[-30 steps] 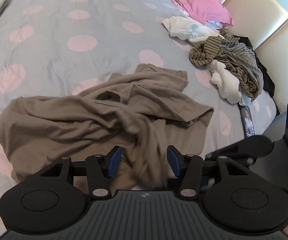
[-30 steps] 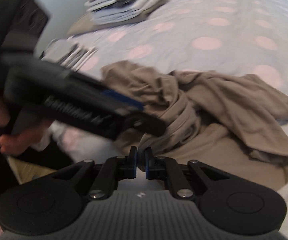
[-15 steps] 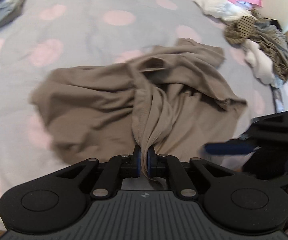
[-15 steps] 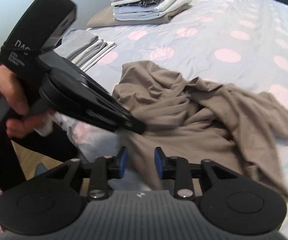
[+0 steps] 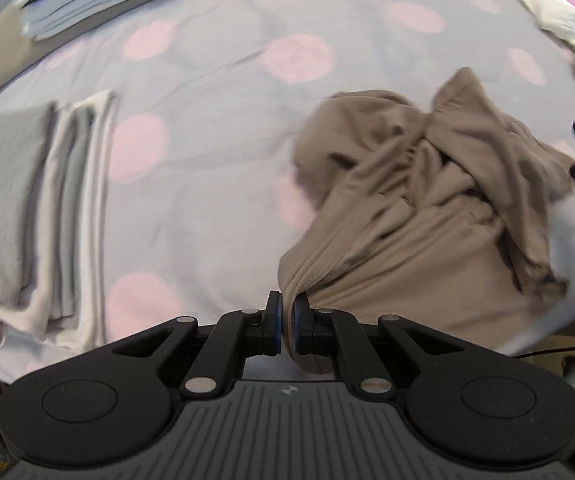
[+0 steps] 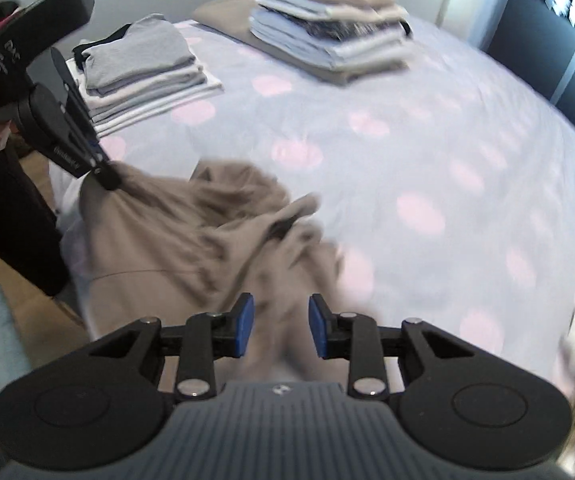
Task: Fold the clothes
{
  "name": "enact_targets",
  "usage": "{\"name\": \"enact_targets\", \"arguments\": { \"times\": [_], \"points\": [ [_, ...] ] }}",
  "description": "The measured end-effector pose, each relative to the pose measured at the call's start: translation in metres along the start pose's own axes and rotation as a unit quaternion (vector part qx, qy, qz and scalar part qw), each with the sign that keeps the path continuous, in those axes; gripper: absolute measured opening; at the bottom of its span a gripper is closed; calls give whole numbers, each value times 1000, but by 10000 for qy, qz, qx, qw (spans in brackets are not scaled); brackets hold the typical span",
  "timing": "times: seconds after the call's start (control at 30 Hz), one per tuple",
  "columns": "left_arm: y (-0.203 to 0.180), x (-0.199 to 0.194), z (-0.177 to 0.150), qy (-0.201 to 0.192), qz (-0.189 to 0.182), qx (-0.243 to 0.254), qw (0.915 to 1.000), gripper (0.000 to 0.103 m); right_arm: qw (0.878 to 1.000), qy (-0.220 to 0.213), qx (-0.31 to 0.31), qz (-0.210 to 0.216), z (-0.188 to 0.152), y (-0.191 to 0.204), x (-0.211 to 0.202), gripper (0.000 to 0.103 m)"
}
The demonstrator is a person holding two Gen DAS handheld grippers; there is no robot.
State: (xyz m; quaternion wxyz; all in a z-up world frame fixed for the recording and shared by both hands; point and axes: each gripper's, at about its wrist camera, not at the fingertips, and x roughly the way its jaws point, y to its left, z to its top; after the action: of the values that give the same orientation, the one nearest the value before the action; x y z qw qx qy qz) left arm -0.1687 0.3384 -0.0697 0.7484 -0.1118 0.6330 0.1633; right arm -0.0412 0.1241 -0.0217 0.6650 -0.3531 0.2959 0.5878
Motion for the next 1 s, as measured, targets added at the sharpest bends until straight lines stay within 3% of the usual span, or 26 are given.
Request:
{"name": "enact_targets", "arguments": {
  "times": [0.23,0.4,0.53,0.57,0.63,0.67,0.8,0.9,1.0],
  "points": [
    [7,13,4,-12,-163,-118,9998,4,9961,-32,-805,357,55,7,50,34],
    [9,15,5,10,-258,-210,9994,5,9897,333,-1262,579,72,20,104,34],
    [8,10,5,-75,-271,-229,9993,5,9929,355,-1015,516,77,19,133,35],
    [8,8,5,-102,-277,-241,9993,5,9938,350,-921,507,78,18,139,34],
    [9,2,6,-220,-277,-272,9990,5,9945,401,-749,618,79,16,142,11],
    [9,-3,6,-319,-271,-278,9987,4,9946,421,-673,671,79,15,141,5],
    [8,-35,9,-878,-294,-256,9954,4,9991,-87,-395,155,87,7,102,4],
    [-1,-73,15,-1401,-231,-149,9898,3,9974,-580,-190,-382,97,-7,49,4],
    [-12,-126,20,-2030,-259,-15,9788,3,9888,-1108,-66,-1002,107,-17,-13,4]
  ]
}}
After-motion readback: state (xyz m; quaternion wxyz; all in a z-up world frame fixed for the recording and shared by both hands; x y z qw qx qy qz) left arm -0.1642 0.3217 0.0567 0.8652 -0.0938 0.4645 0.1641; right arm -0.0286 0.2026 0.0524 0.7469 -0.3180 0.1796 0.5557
